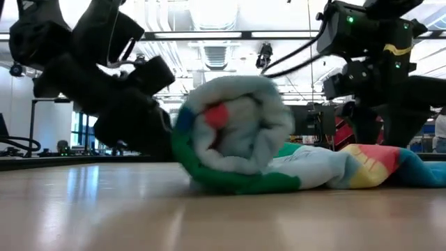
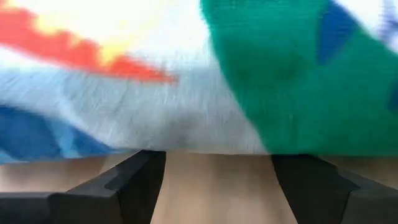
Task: Roll towel
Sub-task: Roll the multi-color dinosaur print towel
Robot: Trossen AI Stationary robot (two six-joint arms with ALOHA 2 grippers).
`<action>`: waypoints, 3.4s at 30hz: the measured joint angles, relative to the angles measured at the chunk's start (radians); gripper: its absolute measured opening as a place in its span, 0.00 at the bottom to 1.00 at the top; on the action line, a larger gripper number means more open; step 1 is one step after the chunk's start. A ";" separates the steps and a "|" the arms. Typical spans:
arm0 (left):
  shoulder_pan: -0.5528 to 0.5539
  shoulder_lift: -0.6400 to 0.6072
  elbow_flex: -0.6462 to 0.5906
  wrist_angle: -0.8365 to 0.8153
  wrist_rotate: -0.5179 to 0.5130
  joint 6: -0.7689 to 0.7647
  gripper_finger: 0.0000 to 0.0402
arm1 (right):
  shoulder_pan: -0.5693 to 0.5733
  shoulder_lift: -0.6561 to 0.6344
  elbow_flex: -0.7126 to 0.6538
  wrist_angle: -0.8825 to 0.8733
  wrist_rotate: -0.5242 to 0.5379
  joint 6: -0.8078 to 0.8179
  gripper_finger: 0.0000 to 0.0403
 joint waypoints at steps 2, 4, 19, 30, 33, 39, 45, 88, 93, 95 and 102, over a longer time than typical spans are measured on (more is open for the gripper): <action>0.010 -0.006 0.005 0.001 -0.004 0.014 0.69 | 0.000 -0.007 0.020 -0.015 0.001 0.000 0.74; 0.018 -0.007 0.015 0.000 -0.004 0.031 0.69 | 0.000 -0.014 0.045 -0.018 0.001 -0.006 0.74; 0.056 0.009 0.128 0.000 -0.003 0.189 0.69 | 0.000 -0.019 0.108 0.463 0.008 -0.151 0.67; 0.097 0.016 0.169 0.003 0.000 0.233 0.69 | 0.001 0.093 0.132 0.591 0.001 -0.226 0.62; 0.107 0.016 0.181 0.001 0.014 0.249 0.69 | 0.003 0.122 0.155 0.593 0.001 -0.249 0.61; 0.116 0.016 0.195 0.002 0.015 0.267 0.69 | 0.003 0.159 0.171 0.557 0.001 -0.255 0.59; 0.116 0.013 0.195 -0.031 0.009 0.270 0.69 | 0.005 0.146 0.169 0.432 0.009 -0.200 0.57; 0.334 0.396 0.654 -0.111 0.380 0.463 0.69 | 0.119 -0.114 0.138 0.065 0.109 -0.046 0.56; 0.334 0.402 0.634 -0.145 0.400 0.456 0.69 | 0.119 -0.164 0.104 -0.032 0.142 0.036 0.56; 0.332 0.402 0.617 -0.148 0.400 0.450 0.69 | 0.119 -0.165 0.077 -0.058 0.140 0.061 0.56; 0.326 0.395 0.549 -0.138 0.404 0.408 0.69 | 0.118 -0.126 -0.027 -0.028 0.139 0.131 0.56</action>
